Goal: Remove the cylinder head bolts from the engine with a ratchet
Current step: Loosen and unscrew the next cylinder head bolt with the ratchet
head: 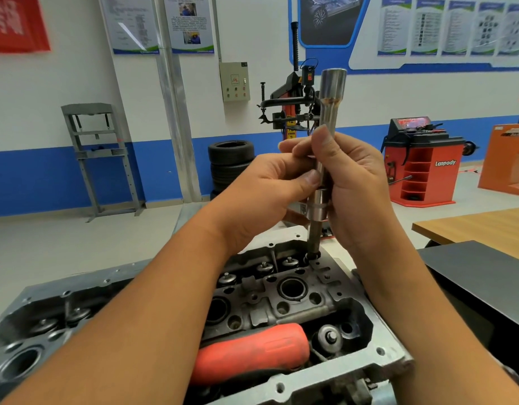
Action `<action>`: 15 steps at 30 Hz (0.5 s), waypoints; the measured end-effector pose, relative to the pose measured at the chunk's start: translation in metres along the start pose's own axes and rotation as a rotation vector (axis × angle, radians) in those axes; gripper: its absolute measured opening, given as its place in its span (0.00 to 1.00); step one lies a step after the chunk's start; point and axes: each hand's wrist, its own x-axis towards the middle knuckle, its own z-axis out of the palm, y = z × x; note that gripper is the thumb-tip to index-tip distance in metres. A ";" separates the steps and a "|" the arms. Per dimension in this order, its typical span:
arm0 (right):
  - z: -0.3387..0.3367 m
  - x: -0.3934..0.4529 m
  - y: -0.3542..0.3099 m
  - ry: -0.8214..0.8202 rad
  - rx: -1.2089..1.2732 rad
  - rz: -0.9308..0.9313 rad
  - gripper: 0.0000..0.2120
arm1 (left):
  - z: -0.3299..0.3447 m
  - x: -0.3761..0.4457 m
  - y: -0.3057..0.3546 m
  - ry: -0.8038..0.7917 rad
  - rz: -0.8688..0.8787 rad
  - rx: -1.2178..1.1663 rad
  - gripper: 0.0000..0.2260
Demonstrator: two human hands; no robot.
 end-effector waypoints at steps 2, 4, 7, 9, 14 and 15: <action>0.001 0.000 0.001 -0.026 0.015 0.017 0.17 | 0.000 0.001 -0.002 0.035 0.021 0.058 0.08; 0.002 0.000 0.001 -0.038 0.016 0.032 0.17 | 0.000 0.002 -0.002 0.058 0.060 0.096 0.05; 0.002 0.000 -0.002 -0.017 -0.039 0.015 0.15 | -0.003 0.001 -0.002 0.072 0.058 0.121 0.04; 0.002 0.000 -0.002 0.010 -0.086 -0.003 0.15 | -0.008 0.000 -0.001 0.029 -0.027 0.202 0.08; 0.004 0.001 0.001 -0.035 -0.202 -0.018 0.21 | -0.016 -0.002 -0.004 -0.233 -0.247 0.610 0.08; 0.005 0.001 0.002 -0.049 -0.182 -0.004 0.22 | -0.015 -0.002 -0.004 -0.259 -0.261 0.643 0.07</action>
